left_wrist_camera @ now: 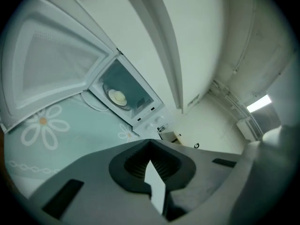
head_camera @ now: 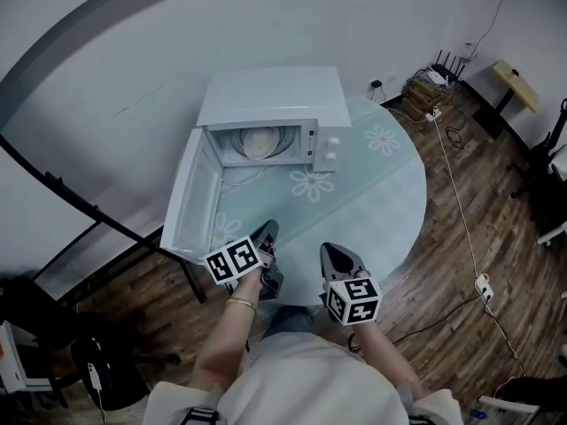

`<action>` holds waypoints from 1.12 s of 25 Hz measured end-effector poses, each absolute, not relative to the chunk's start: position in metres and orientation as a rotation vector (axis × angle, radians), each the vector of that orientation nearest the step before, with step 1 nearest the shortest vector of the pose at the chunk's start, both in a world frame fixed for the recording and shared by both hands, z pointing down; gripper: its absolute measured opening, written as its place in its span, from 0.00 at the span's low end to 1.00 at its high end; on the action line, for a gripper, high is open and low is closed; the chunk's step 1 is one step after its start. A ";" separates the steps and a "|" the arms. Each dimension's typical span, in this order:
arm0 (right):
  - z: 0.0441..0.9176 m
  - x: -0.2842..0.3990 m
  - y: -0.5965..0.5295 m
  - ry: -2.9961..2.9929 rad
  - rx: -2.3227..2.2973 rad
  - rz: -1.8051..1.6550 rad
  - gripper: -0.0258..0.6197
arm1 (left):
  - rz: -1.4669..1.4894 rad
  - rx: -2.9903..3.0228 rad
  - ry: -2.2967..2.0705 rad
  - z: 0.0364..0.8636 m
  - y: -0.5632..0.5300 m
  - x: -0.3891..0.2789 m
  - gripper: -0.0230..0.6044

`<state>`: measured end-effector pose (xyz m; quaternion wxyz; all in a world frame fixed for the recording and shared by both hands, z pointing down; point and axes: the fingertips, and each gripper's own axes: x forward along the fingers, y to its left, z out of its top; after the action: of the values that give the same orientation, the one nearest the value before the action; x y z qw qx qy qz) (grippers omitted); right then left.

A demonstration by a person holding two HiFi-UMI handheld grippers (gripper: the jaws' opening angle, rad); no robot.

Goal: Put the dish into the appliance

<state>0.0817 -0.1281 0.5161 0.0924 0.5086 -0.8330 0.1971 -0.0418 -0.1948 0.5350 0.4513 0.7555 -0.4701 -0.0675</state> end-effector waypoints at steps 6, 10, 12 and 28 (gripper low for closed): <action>0.513 0.087 -0.094 -2.459 1.514 0.597 0.05 | -0.030 1.993 -1.136 0.522 -0.141 -0.027 0.06; 0.513 0.091 -0.074 -2.453 1.519 0.609 0.05 | 0.023 2.027 -1.106 0.524 -0.110 -0.022 0.06; 0.512 0.091 -0.066 -2.451 1.522 0.613 0.05 | 0.039 2.029 -1.088 0.529 -0.097 -0.021 0.06; 0.506 0.067 -0.033 -2.477 1.496 0.597 0.05 | 0.038 2.051 -1.058 0.525 -0.063 -0.028 0.06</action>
<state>0.0673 -0.0328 0.5061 0.0935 0.5041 -0.8347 0.2011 -0.0280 -0.0634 0.5254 0.4046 0.8126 -0.4192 0.0151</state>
